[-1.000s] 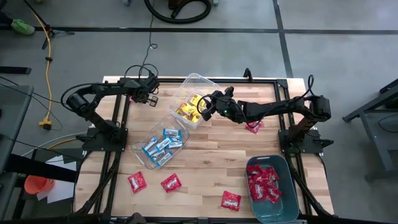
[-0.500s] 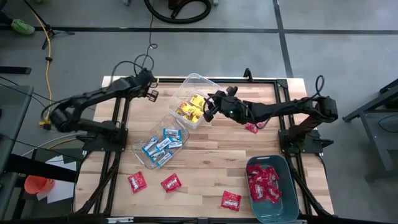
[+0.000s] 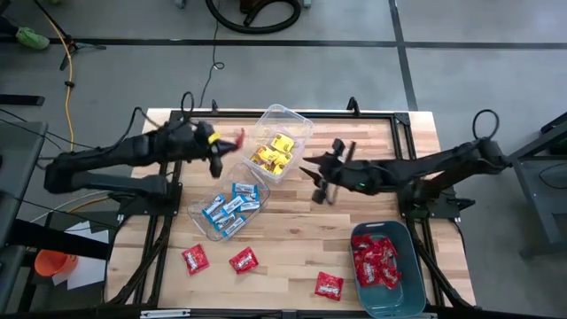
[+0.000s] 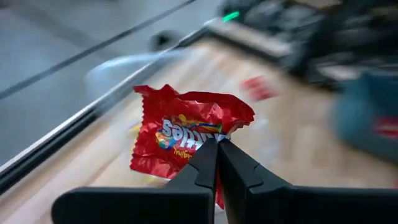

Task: Sort candy
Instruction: Put the red candy into the blue bin

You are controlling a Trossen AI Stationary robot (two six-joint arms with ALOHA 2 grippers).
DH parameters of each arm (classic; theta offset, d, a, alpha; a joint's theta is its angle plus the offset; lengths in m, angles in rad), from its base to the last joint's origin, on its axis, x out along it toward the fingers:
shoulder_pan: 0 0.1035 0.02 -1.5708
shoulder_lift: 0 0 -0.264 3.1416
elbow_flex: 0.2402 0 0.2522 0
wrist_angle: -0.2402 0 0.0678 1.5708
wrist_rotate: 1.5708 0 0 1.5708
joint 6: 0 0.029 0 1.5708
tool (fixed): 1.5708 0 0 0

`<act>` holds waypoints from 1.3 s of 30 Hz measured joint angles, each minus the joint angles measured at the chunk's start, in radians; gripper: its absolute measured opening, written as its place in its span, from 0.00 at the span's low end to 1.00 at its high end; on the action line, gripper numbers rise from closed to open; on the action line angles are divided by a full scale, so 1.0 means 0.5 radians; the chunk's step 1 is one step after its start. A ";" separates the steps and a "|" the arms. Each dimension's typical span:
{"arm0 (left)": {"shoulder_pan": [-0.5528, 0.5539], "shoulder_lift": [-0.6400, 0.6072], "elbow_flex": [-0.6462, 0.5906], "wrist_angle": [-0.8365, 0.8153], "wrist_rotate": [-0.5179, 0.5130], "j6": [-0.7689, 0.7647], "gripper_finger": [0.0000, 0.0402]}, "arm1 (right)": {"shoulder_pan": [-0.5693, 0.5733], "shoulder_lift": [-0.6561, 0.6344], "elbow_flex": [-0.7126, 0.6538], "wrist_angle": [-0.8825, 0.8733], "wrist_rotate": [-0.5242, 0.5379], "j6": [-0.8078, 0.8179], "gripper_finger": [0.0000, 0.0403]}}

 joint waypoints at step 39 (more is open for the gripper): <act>-0.945 1.003 -0.132 1.525 0.140 0.855 0.00 | 0.507 0.170 0.240 -0.390 -0.010 -0.145 0.48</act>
